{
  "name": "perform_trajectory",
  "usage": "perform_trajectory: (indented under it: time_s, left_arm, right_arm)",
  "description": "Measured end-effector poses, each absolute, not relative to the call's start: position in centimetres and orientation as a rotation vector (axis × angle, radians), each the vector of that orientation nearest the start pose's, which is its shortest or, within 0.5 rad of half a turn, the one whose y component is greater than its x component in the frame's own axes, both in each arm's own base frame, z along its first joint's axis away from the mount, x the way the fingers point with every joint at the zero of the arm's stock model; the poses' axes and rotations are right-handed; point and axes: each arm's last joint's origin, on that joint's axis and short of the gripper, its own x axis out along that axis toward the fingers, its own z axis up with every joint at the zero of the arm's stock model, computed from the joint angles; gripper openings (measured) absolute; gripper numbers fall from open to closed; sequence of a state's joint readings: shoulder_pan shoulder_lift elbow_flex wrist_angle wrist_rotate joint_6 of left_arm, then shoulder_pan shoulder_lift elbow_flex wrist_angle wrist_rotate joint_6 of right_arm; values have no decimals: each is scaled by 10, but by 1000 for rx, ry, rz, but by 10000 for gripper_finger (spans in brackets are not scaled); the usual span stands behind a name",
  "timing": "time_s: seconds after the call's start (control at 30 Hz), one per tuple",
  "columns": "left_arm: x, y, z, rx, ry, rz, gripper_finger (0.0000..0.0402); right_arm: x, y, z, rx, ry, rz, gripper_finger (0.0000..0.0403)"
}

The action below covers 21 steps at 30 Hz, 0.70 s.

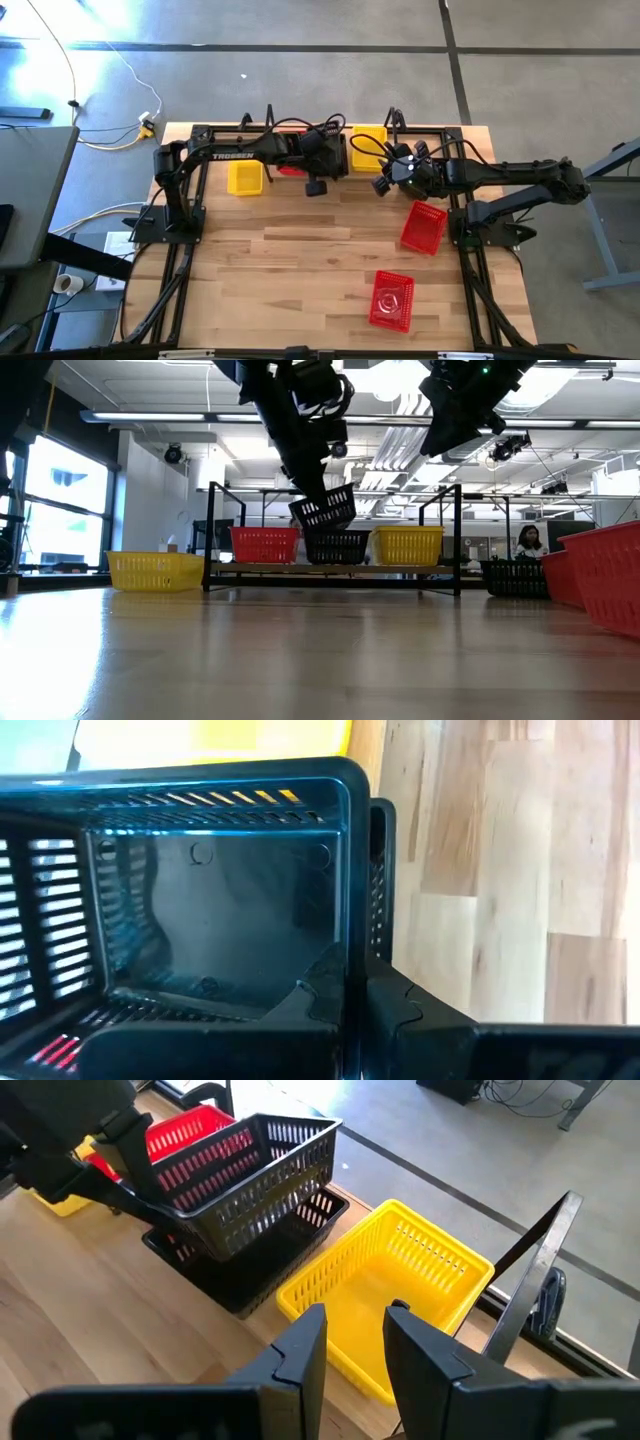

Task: Stack baskets on shelf by color
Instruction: Stack the bottom black bin on the black bins on the shelf

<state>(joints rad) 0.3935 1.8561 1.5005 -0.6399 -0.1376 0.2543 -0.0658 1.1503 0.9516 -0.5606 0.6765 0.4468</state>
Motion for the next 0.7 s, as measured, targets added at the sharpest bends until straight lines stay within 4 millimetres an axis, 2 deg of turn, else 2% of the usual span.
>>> perform_trajectory:
  time_s: [0.7]
  left_arm:
    - [366,156,247,102,1040,336,9]
  right_arm:
    - [228,-33,292,179,581,-831,90]
